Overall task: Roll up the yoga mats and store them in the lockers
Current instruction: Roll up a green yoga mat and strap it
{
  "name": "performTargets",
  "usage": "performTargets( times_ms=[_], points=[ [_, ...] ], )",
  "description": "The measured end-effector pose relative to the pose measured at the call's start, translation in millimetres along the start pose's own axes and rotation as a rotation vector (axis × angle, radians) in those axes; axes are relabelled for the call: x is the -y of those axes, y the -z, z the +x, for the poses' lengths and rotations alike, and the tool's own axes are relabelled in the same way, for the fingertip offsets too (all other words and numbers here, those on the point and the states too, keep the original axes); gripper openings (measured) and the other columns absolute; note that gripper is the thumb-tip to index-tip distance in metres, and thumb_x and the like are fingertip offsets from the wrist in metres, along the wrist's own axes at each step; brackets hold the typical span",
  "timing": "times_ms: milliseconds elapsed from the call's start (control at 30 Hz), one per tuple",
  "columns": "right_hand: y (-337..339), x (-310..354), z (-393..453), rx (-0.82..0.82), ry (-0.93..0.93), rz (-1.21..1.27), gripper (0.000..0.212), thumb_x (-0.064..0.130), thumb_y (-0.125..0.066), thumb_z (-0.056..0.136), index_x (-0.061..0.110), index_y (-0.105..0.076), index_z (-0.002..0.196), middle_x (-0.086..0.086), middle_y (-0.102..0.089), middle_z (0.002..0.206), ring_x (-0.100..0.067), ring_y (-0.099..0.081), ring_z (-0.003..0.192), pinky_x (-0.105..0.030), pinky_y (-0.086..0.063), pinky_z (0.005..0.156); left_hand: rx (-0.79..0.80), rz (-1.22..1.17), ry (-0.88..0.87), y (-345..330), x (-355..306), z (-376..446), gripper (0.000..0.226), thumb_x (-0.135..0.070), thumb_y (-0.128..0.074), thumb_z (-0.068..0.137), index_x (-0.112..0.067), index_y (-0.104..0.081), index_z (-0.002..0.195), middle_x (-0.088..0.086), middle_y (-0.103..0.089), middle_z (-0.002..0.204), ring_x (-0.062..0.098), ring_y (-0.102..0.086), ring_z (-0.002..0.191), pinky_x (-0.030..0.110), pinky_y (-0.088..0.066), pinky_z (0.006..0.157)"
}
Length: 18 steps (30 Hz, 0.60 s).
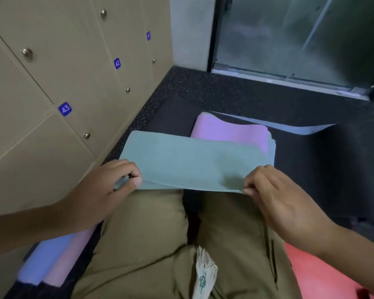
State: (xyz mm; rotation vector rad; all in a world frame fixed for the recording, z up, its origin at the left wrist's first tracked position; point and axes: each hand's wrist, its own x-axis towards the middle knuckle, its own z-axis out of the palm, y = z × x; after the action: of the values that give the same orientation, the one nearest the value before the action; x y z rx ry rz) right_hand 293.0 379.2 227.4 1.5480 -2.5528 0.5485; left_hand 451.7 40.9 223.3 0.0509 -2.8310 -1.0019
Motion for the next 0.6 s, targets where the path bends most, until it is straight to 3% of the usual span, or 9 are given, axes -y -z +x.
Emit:
performTargets(
  times_ms=[100,200,267,367,467,600],
  points=[
    [0,12,-24,0.068,-0.018,-0.009,0.016,0.032,-0.035,0.106,0.028,-0.045,0.095,0.018,-0.042,0.091,-0.006,-0.042,0.081,-0.021,-0.037,0.077,0.028,-0.018,0.037,-9,-9,-24,0.024,-0.044,-0.048,0.094,-0.028,-0.058,0.079,-0.007,-0.061,0.083,0.014,-0.059,0.083,0.023,-0.040,0.073],
    [3,24,-42,0.077,-0.030,0.038,0.011,0.033,-0.037,0.103,0.033,-0.043,0.093,0.024,-0.036,0.088,0.003,-0.039,0.082,-0.002,-0.031,0.084,0.013,-0.119,0.105,-20,-21,-48,0.025,-0.042,-0.052,0.089,-0.022,-0.061,0.077,-0.002,-0.060,0.079,0.015,-0.058,0.078,0.021,-0.041,0.070],
    [5,30,-51,0.086,-0.037,0.051,0.010,0.031,-0.041,0.100,0.031,-0.046,0.092,0.023,-0.040,0.085,0.004,-0.039,0.080,0.002,-0.029,0.083,0.022,-0.142,0.157,-27,-25,-61,0.021,-0.037,-0.053,0.088,-0.021,-0.060,0.078,-0.001,-0.060,0.077,0.014,-0.057,0.075,0.020,-0.041,0.070],
    [0,30,-57,0.145,-0.089,0.061,0.011,0.029,-0.047,0.100,0.037,-0.046,0.091,0.022,-0.047,0.083,0.001,-0.045,0.082,-0.002,-0.033,0.081,0.021,-0.054,0.148,-30,-28,-69,0.018,-0.040,-0.050,0.089,-0.030,-0.058,0.076,-0.005,-0.060,0.078,0.013,-0.059,0.075,0.012,-0.040,0.077],
    [-8,28,-60,0.216,-0.165,0.159,0.017,0.028,-0.052,0.101,0.041,-0.048,0.090,0.021,-0.053,0.084,0.002,-0.051,0.089,-0.009,-0.038,0.079,0.013,-0.018,0.128,-33,-34,-68,0.013,-0.041,-0.049,0.089,-0.036,-0.056,0.079,-0.009,-0.061,0.083,0.015,-0.060,0.084,0.021,-0.041,0.078],
    [-13,27,-60,0.208,-0.164,0.174,0.014,0.034,-0.046,0.103,0.042,-0.049,0.092,0.021,-0.050,0.085,0.000,-0.051,0.087,-0.013,-0.039,0.078,0.033,0.035,0.042,-37,-39,-68,0.009,-0.048,-0.059,0.085,-0.041,-0.054,0.083,-0.016,-0.059,0.084,0.009,-0.057,0.084,0.021,-0.038,0.079]
  ],
)
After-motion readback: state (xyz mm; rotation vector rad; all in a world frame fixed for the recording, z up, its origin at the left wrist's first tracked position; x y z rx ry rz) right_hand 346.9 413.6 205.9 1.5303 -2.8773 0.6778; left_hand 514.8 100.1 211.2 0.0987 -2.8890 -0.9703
